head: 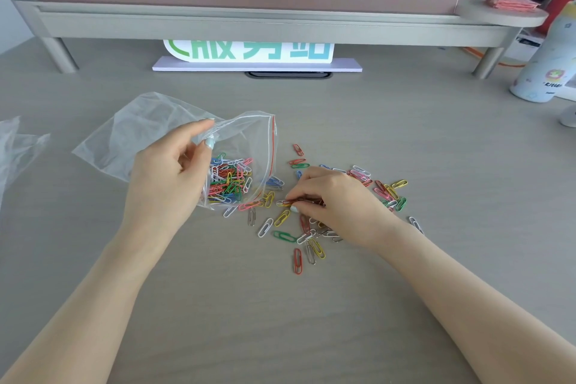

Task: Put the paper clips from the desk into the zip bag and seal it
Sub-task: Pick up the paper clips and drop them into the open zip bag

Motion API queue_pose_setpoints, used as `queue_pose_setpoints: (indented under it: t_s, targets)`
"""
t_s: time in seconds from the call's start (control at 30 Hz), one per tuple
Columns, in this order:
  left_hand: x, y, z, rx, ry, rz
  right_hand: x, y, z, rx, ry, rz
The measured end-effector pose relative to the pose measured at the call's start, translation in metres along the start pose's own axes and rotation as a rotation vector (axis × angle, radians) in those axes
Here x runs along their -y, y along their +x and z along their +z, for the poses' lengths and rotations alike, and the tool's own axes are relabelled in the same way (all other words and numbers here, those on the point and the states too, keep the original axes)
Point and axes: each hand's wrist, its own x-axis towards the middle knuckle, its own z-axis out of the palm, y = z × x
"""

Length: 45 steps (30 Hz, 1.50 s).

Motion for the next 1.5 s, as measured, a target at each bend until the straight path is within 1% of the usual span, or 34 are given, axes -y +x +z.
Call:
queue_pose_setpoints:
  t_s: [0.2, 0.33, 0.63, 0.7, 0.83, 0.97, 1.1, 1.2, 1.27, 1.4, 1.5]
  targets:
    - [0.002, -0.001, 0.001, 0.003, 0.004, -0.005, 0.0, 0.0, -0.002, -0.026, -0.043, -0.007]
    - [0.001, 0.0, 0.001, 0.006, 0.0, -0.009, -0.001, -0.001, -0.004, -0.063, 0.005, 0.006]
    - [0.0, 0.0, 0.001, 0.003, -0.009, -0.011, -0.005, -0.002, -0.008, -0.066, 0.132, 0.075]
    - [0.001, 0.0, 0.001, 0.003, -0.012, -0.015, -0.005, -0.001, -0.009, -0.099, 0.195, 0.121]
    - [-0.001, -0.001, 0.001, 0.003, -0.013, -0.001, -0.008, 0.002, -0.012, -0.209, 0.401, 0.228]
    - [-0.004, -0.002, 0.001, 0.012, -0.019, 0.008, -0.002, 0.008, -0.015, -0.278, 0.573, 0.274]
    - [-0.003, -0.001, 0.0, 0.012, -0.025, 0.009, 0.01, 0.026, -0.013, -0.293, 0.742, 0.274]
    - [-0.003, -0.001, 0.0, 0.012, -0.015, 0.022, 0.022, 0.048, -0.006, -0.265, 0.806, 0.233]
    - [-0.002, 0.0, -0.001, 0.009, -0.017, 0.023, 0.034, 0.063, 0.0, -0.231, 0.791, 0.202]
    - [-0.002, 0.0, -0.002, 0.007, -0.071, 0.01, 0.053, 0.088, 0.013, -0.184, 0.58, 0.149]
    - [-0.001, 0.002, -0.003, 0.039, -0.115, -0.015, 0.06, 0.1, 0.02, -0.173, 0.484, 0.125]
